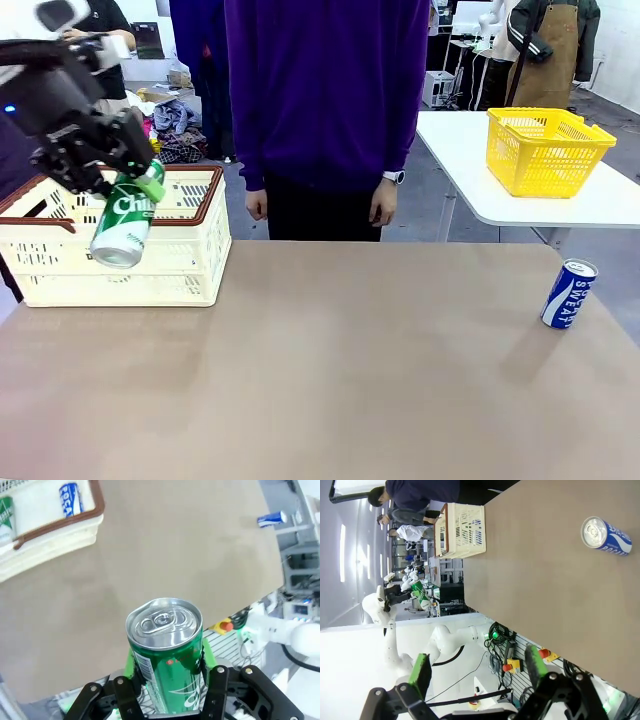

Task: Place the drinks into the Shopping basket.
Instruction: Pick up one drink and place it into the Shopping basket.

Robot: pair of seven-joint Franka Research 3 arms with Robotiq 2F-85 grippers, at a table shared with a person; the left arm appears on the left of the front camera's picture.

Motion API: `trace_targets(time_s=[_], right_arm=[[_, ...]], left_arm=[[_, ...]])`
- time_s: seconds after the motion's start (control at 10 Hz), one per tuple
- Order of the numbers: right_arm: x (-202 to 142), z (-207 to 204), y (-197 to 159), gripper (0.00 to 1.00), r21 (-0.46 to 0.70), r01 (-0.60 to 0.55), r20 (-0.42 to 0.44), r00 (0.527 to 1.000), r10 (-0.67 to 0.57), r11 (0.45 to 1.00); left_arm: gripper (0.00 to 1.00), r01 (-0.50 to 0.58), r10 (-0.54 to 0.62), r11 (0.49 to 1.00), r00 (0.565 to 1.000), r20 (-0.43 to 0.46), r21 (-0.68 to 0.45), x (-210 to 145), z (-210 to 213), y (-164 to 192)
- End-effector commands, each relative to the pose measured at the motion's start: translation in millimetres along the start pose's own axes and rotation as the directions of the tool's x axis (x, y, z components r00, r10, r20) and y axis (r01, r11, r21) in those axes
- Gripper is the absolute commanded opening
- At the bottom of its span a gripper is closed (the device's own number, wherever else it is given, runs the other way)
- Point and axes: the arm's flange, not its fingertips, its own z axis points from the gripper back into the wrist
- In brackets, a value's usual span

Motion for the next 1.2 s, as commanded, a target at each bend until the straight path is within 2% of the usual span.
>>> trace_targets(time_s=[0.0, 0.2, 0.3, 0.4, 0.5, 0.7, 1.0, 1.1], right_arm=[[-2, -1, 2, 1.00, 0.004, -0.008, -0.001, 1.000, 0.008, 1.000], [-2, -1, 2, 1.00, 0.004, -0.008, -0.001, 1.000, 0.008, 1.000], [-2, -1, 2, 1.00, 0.004, -0.008, -0.001, 1.000, 0.008, 1.000], [-2, -1, 2, 1.00, 0.004, -0.008, -0.001, 1.000, 0.008, 1.000], [-2, -1, 2, 1.00, 0.004, -0.008, -0.001, 1.000, 0.008, 1.000], [-2, -1, 2, 1.00, 0.004, -0.008, -0.001, 1.000, 0.008, 1.000], [-2, -1, 2, 1.00, 0.004, -0.008, -0.001, 1.000, 0.008, 1.000], [-2, -1, 2, 1.00, 0.004, -0.008, -0.001, 1.000, 0.008, 1.000]], left_arm=[[0.00, 0.064, -0.063, 0.997, 0.998, -0.027, 0.047, 10, -6, -19], [0.00, 0.064, -0.063, 0.997, 0.998, -0.027, 0.047, 10, -6, -19], [0.00, 0.015, -0.015, 1.000, 1.000, -0.012, 0.019, -1, -8, -3], [0.00, -0.006, 0.007, 1.000, 0.995, -0.097, 0.011, 44, 18, 13], [0.00, -0.057, 0.058, 0.998, 0.994, -0.087, 0.010, 81, 36, 32], [0.00, -0.054, 0.058, 0.997, 0.995, -0.081, 0.051, 136, 51, 66], [0.00, -0.063, 0.068, 0.997, 0.993, -0.100, 0.054, 225, 12, 130], [0.00, -0.113, 0.120, 0.990, 0.989, -0.082, 0.081, 244, -12, 147]])
